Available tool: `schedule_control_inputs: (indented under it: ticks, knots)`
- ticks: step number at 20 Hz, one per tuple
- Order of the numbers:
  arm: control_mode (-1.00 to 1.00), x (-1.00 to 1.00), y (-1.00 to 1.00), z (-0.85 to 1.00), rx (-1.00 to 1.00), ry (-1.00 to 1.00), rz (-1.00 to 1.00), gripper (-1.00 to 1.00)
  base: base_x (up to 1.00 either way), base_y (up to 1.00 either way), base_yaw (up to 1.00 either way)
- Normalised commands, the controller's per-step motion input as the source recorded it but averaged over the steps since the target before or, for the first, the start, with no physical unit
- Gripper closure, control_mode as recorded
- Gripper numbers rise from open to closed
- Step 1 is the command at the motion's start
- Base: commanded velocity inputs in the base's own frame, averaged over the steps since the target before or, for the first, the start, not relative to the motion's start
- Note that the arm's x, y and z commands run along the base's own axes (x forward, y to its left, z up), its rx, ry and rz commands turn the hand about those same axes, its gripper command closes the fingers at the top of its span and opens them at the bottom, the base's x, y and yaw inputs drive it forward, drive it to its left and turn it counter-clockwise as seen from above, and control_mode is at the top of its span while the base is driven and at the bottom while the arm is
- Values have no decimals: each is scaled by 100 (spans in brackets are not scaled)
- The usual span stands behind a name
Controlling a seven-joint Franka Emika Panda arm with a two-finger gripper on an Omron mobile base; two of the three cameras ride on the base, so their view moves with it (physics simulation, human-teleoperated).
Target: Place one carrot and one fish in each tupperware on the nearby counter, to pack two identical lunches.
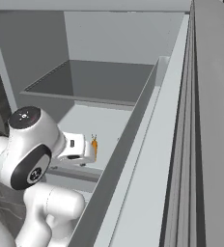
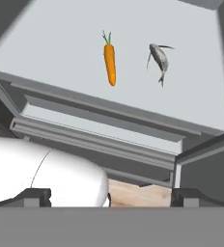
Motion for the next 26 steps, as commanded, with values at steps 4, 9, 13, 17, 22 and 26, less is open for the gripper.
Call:
schedule_control_inputs:
  ticks: [4, 9, 13, 17, 22, 26]
  knots:
    - [-100, 20, 17, -26, 2, -3, -5, -100, 0, 0, 0]
    - [-100, 31, 34, -32, 1, -19, -2, -100, 0, 0, 0]
    - [-100, 21, 17, -40, 0, -20, 0, -100, 0, 0, 0]
    - [-100, 26, 9, -47, 0, -13, 0, -100, 0, 0, 0]
    - [-100, 28, 1, -52, 0, -9, 0, -100, 0, 0, 0]
    - [-100, 30, 0, -63, 0, -10, 0, -100, 0, 0, 0]
